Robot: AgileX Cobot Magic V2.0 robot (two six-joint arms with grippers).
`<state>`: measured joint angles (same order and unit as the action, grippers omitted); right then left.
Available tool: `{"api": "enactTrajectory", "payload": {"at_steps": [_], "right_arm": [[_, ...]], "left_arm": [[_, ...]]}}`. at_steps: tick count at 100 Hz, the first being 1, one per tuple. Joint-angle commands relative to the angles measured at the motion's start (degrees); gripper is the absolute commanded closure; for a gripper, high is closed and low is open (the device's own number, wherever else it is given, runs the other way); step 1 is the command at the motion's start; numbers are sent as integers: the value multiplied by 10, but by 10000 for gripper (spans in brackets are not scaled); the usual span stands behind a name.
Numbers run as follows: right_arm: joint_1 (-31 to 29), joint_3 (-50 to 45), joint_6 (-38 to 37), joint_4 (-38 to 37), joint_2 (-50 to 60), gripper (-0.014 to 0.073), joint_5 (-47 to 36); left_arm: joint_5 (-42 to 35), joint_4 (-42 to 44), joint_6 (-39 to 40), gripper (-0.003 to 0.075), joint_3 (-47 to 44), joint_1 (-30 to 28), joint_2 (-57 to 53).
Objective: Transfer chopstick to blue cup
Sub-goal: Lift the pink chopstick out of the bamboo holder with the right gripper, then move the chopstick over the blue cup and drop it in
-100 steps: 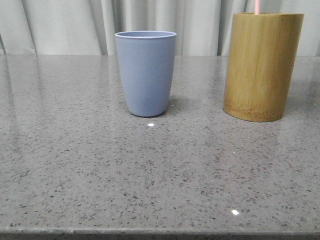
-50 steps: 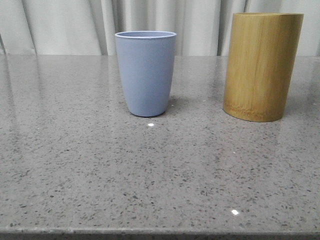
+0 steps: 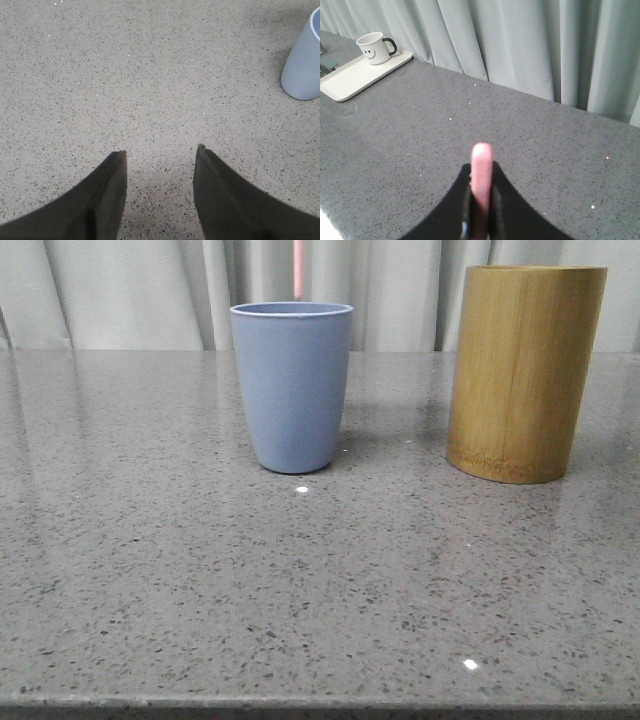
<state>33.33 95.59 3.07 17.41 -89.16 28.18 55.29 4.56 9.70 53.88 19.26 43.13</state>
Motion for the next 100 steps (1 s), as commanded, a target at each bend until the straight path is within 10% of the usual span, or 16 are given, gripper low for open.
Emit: {"api": "enactTrajectory", "payload": {"at_steps": [1,36,100], "right_arm": [[0,20,6,7,10,677,-48],[0,20,6,6,-9,343,-30],[-11,-41,6,-3,40,344,-37]], "left_arm": [[-36,1,7,404,14,-3,-1],[-36,1,7,404,14,-3,-1],[-55,1,12,404,14,-3,-1]]}}
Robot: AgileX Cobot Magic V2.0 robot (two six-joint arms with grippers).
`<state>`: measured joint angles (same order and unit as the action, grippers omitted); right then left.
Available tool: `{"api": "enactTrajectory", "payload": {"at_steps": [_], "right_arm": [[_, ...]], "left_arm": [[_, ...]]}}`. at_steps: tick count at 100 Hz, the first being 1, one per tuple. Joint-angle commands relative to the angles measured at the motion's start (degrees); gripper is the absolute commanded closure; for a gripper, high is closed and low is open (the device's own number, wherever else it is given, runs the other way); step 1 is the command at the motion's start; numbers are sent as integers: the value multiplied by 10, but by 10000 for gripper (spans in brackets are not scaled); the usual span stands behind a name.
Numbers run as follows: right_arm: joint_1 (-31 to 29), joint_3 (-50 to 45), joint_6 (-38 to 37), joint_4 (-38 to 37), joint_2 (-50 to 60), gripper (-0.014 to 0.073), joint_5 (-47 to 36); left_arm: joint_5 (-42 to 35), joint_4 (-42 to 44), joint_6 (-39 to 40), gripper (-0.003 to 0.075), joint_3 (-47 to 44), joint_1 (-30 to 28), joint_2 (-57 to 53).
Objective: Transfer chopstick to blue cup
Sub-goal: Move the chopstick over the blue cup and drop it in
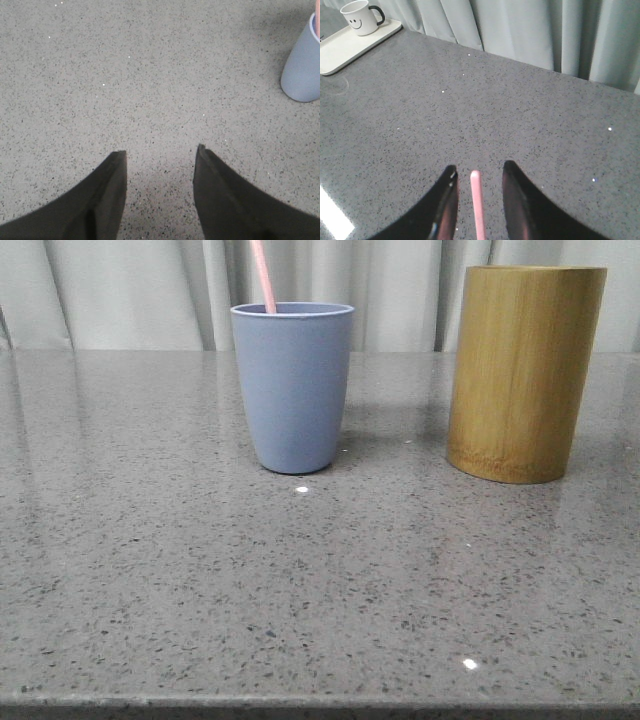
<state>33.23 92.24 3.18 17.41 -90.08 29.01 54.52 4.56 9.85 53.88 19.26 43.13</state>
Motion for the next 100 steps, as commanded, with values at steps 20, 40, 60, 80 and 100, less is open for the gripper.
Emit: {"api": "enactTrajectory", "payload": {"at_steps": [20,40,60,80,100], "right_arm": [[-59,-111,5,-3,124,344,-64],[-122,-223,5,-3,221,344,-91],[-185,-333,5,-3,325,344,-109],[-221,-442,5,-35,431,345,-137],[-234,-525,5,-50,538,459,-137]], "left_arm": [[-56,18,20,404,14,-3,-1],[-63,29,21,404,14,-3,-1],[-76,30,21,404,14,-3,-1],[-82,42,21,405,14,-3,-1],[-87,44,21,429,14,-3,-1]]}}
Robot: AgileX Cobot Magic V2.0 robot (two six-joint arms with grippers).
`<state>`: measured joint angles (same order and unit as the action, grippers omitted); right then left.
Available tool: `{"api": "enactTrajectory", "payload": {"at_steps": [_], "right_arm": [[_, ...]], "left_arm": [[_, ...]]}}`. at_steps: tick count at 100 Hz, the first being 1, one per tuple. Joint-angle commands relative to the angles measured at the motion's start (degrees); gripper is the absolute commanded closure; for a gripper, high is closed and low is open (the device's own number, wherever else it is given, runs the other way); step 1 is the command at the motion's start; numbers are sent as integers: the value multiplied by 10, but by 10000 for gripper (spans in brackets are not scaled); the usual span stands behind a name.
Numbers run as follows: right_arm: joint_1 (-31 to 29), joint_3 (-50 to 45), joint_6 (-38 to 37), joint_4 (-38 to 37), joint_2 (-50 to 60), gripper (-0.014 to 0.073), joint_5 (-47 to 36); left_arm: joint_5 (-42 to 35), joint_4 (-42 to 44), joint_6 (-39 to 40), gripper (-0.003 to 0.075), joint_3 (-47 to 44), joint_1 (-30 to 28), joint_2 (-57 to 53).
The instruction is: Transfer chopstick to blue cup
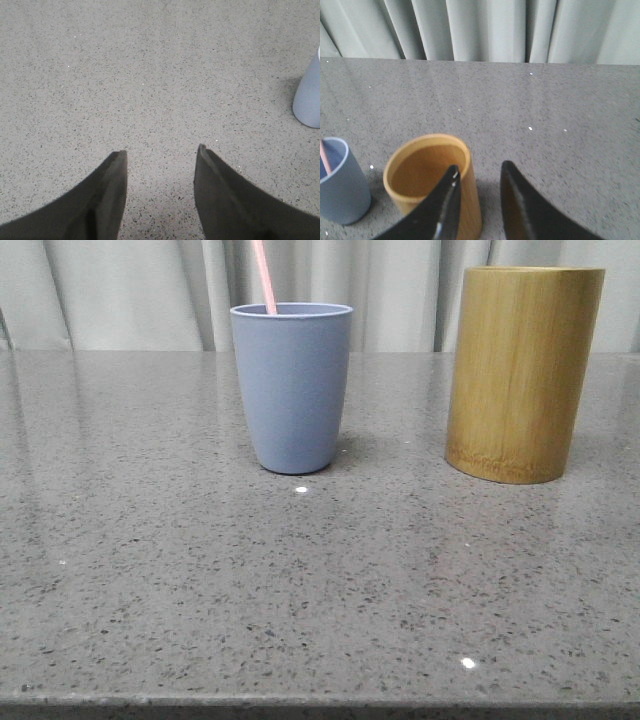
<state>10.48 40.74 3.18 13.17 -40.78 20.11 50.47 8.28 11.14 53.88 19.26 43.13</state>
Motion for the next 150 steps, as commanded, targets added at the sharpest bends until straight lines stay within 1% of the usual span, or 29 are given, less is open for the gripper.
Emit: {"api": "enactTrajectory", "payload": {"at_steps": [1,10,21,39,59,75,91,99,110,150], "right_arm": [[-7,-15,5,-7,48,475,-48],[-7,-43,5,-8,94,576,-45],[-7,-69,5,-8,141,703,-41],[-7,-102,5,-8,202,694,-34],[-7,-132,5,-8,252,694,-11],[-7,-150,5,-8,281,694,-13],[-7,-167,5,-8,303,694,-18],[-7,-168,5,-8,304,694,-6],[-7,-168,5,-8,304,694,3],[-7,-168,5,-8,304,694,3]], "left_arm": [[-48,7,8,436,14,-3,-1],[-56,7,8,494,12,-3,-5],[-87,7,8,592,-10,-3,-25],[-124,7,8,740,-73,-3,-83],[-144,7,8,739,-143,-3,-160],[-146,7,8,739,-190,-3,-221],[-147,8,8,739,-226,-3,-282],[-146,13,8,739,-237,-3,-304],[-134,9,8,739,-239,-3,-313],[-134,9,8,739,-239,-3,-313]]}}
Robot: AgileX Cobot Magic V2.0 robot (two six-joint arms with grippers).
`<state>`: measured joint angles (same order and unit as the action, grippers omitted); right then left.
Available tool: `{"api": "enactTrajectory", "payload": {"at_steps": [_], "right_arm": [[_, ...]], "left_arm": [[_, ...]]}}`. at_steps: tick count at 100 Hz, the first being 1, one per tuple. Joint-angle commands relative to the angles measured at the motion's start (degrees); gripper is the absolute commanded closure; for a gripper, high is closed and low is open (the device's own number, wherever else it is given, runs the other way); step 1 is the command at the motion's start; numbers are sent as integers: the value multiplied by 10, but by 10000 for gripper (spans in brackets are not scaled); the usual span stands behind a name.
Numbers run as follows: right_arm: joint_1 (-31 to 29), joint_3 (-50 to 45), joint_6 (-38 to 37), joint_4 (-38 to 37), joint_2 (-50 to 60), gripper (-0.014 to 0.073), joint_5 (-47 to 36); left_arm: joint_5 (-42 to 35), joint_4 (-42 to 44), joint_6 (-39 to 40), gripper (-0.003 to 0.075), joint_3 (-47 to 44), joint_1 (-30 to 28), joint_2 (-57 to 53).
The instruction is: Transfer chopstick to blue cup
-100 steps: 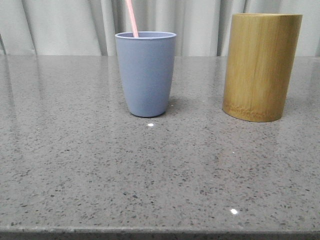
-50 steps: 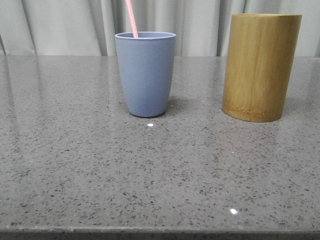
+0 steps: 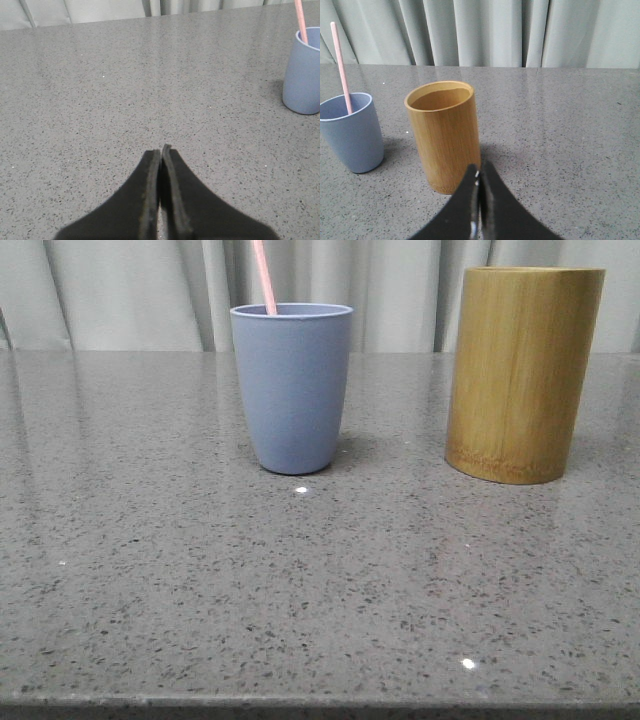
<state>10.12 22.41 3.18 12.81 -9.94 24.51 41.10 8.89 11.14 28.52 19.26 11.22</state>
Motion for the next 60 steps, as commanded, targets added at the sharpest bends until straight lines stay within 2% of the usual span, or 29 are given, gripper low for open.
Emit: {"api": "enactTrajectory", "payload": {"at_steps": [1,45,60], "right_arm": [[-3,16,5,-4,-5,694,-41],[-3,16,5,-4,-5,694,-41],[-3,16,5,-4,-5,694,-41]], "left_arm": [[-40,3,8,739,14,-3,6],[-40,10,8,739,-5,-3,5],[-102,10,8,739,-24,-8,-3]]}}
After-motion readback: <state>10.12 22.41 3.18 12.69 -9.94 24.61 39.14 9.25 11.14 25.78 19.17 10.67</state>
